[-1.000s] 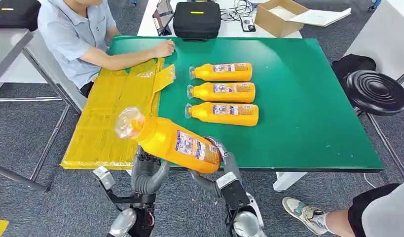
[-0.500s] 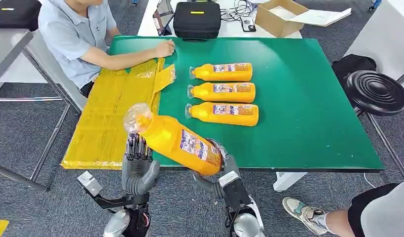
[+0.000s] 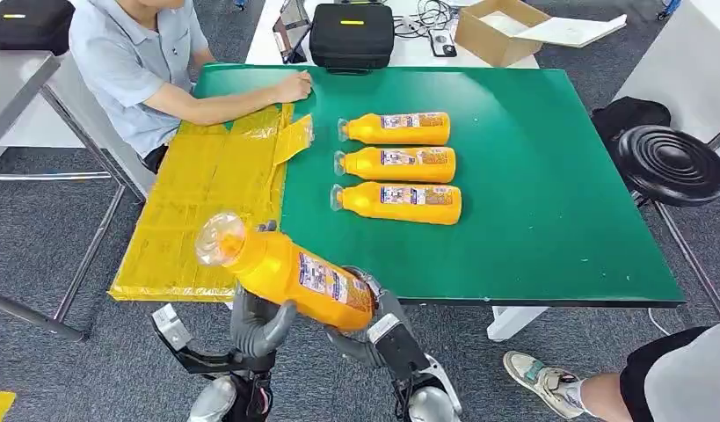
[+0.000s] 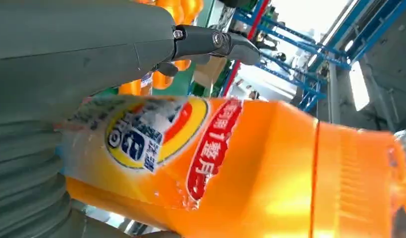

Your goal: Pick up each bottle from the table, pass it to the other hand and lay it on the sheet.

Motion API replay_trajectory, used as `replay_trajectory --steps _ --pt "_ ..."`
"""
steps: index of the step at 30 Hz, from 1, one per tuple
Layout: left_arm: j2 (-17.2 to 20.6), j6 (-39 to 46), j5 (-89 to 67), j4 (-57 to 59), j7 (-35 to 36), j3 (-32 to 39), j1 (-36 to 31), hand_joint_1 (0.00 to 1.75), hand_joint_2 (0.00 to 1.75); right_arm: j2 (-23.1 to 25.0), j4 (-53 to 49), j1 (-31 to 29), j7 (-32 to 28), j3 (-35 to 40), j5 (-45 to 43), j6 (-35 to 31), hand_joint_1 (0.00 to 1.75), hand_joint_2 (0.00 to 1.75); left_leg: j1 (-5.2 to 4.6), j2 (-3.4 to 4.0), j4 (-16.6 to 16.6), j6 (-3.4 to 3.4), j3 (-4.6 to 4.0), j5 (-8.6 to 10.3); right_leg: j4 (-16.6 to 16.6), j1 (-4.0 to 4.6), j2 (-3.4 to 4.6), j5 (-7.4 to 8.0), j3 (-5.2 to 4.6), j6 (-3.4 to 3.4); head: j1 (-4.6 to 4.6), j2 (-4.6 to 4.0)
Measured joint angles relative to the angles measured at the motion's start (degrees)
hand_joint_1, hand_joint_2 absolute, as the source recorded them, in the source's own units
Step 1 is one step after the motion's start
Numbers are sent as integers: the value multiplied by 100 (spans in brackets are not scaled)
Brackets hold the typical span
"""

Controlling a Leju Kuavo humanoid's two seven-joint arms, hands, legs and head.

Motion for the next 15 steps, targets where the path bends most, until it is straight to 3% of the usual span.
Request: replay_trajectory --steps 15 --pt "52 352 -809 243 -389 -52 6 0 175 -111 157 -181 507 181 88 299 175 175 0 0 0 0 0 0 0 0 0 0 0 0 0 0"
